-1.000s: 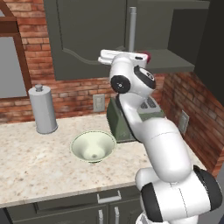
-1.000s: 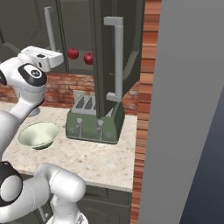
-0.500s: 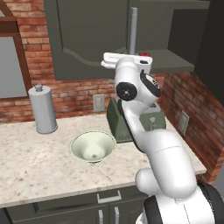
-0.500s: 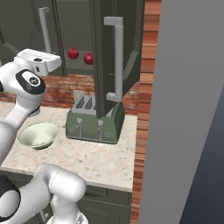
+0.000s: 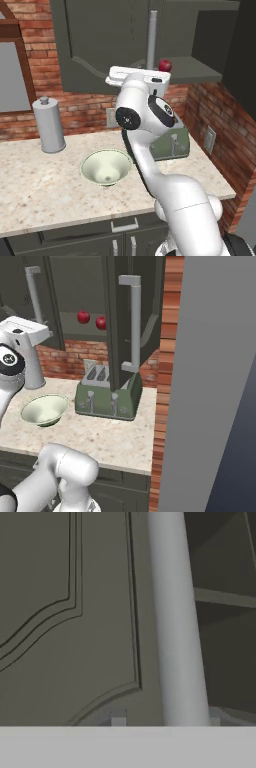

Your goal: Open the cabinet. Pick the apple and apple from the cabinet and place them into the bowl. Then close the cabinet.

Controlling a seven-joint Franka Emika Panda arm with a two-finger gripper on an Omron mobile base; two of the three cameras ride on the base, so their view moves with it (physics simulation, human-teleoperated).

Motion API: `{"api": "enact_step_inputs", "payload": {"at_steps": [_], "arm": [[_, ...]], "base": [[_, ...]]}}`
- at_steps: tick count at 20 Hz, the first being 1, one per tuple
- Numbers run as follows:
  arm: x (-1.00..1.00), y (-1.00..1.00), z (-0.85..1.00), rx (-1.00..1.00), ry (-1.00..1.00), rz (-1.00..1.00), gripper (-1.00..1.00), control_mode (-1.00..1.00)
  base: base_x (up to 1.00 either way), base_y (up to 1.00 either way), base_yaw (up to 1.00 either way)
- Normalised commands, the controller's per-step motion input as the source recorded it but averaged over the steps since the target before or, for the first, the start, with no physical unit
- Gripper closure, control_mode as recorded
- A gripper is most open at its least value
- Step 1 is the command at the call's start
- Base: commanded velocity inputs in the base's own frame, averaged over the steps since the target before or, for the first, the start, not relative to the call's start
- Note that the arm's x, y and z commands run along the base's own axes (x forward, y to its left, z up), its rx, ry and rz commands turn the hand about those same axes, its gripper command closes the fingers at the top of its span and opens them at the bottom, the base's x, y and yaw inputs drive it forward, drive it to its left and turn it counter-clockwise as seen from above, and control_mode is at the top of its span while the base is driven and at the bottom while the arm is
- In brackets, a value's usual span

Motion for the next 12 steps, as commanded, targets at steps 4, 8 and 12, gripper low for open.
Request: {"api": "enact_step_inputs", "payload": {"at_steps": [4,8,12], "arm": [[-0.50,1.00,0.07,0.00,0.00,-0.15,1.00,-1.00],[-0.45,1.00,0.13,0.00,0.00,-0.16,1.00,-1.00],[-0.44,1.00,0.08,0.00,0.00,-0.15,1.00,-1.00]], "base": [[0.00,0.00,0.00],[0.00,0.00,0.00],[0.00,0.00,0.00]]}}
